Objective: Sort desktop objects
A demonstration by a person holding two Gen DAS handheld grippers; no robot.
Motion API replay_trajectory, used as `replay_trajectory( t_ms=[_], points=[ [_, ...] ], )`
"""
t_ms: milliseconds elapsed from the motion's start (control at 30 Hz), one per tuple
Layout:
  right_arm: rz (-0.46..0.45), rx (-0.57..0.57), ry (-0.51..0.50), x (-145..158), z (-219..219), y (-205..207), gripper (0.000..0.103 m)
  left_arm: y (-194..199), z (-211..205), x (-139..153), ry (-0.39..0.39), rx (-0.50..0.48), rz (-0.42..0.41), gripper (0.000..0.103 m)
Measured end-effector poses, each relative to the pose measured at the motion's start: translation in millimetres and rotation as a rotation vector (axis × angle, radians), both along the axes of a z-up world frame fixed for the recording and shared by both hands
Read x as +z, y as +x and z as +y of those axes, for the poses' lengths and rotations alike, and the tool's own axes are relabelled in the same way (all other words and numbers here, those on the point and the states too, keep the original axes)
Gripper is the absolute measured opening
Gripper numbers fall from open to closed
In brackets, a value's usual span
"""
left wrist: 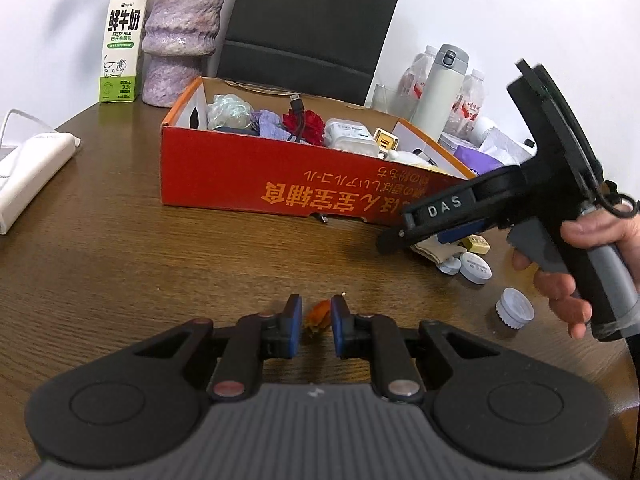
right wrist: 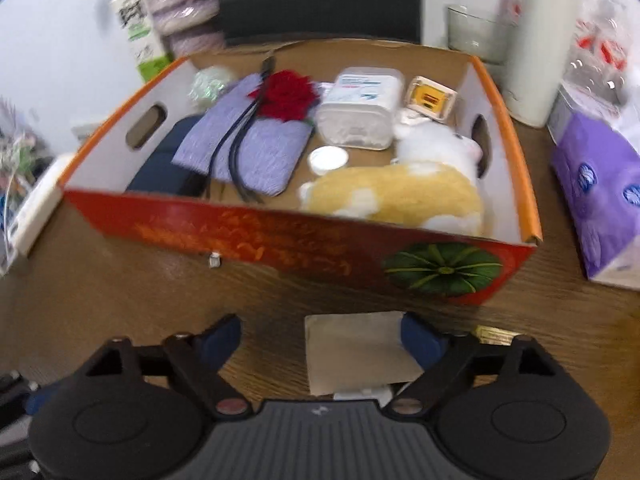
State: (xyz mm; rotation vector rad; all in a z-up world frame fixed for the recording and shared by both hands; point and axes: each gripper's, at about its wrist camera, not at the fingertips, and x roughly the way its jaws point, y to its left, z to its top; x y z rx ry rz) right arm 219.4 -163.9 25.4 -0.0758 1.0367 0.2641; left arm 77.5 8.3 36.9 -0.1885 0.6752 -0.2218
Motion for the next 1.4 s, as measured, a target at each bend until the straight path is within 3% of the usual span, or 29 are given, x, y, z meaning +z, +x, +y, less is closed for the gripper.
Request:
replay_trajectory(
  t_ms=[67, 100, 167, 300, 367, 600, 633, 733, 800, 833, 867, 900, 967, 1167, 1400],
  points=[
    [-0.004, -0.044, 0.0, 5.7, -2.5, 2.7, 0.054, 0.1, 0.7, -0.7, 0.004, 0.003, 0.003, 0.016],
    [0.006, -0.054, 0.031, 8.0, -7.3, 5.3, 0.047, 0.3, 1.2, -1.0, 0.003, 0.006, 0.006, 0.016],
    [0.02, -0.032, 0.043, 7.1, -12.8, 9.7, 0.055, 0.4, 1.0, -0.9, -0.002, 0.005, 0.009, 0.016],
    [0.017, -0.021, -0.008, 12.5, -17.2, 11.2, 0.056, -0.6, -1.0, 0.2, 0.008, -0.001, 0.004, 0.016],
    [0.016, -0.005, 0.007, 14.4, -19.8, 10.0, 0.068, 0.0, -0.9, -0.2, 0.009, 0.0, 0.008, 0.016],
    [0.014, 0.027, -0.091, 4.6, -12.6, 13.7, 0.073, 0.7, -1.4, -1.4, 0.013, -0.002, 0.009, 0.016],
    [0.017, 0.027, -0.078, 3.1, -14.1, 14.3, 0.079, 0.8, -1.6, -1.5, 0.014, -0.003, 0.009, 0.016],
    [0.01, 0.026, -0.041, 1.2, -18.0, 13.9, 0.081, 0.9, -2.1, -1.6, 0.014, -0.002, 0.008, 0.016],
    [-0.011, 0.035, -0.034, 1.9, -16.1, 9.2, 0.076, 0.7, -2.4, -1.5, 0.015, -0.003, 0.007, 0.016],
    [-0.024, 0.043, -0.028, 4.0, -15.3, 6.8, 0.062, 0.5, -3.0, -1.7, 0.016, -0.003, 0.006, 0.016],
    [-0.026, 0.041, -0.024, 6.4, -14.3, 5.3, 0.039, 0.5, -3.5, -1.7, 0.018, -0.003, 0.005, 0.016],
    [-0.02, 0.034, -0.015, 8.9, -13.5, 5.4, 0.008, 0.6, -3.3, -1.9, 0.018, -0.003, 0.004, 0.016],
    [-0.005, 0.032, 0.023, 9.4, -11.6, 6.6, 0.009, 0.4, -2.0, -2.0, 0.013, 0.004, 0.002, 0.016],
    [-0.084, 0.041, 0.084, 12.6, 2.8, -15.2, 0.008, -0.3, 6.8, -4.5, -0.015, 0.034, 0.007, 0.011],
    [-0.232, 0.004, 0.249, 44.3, -4.6, -95.9, 0.008, -39.9, 16.3, -0.5, -0.08, 0.048, -0.039, 0.005]
  ],
)
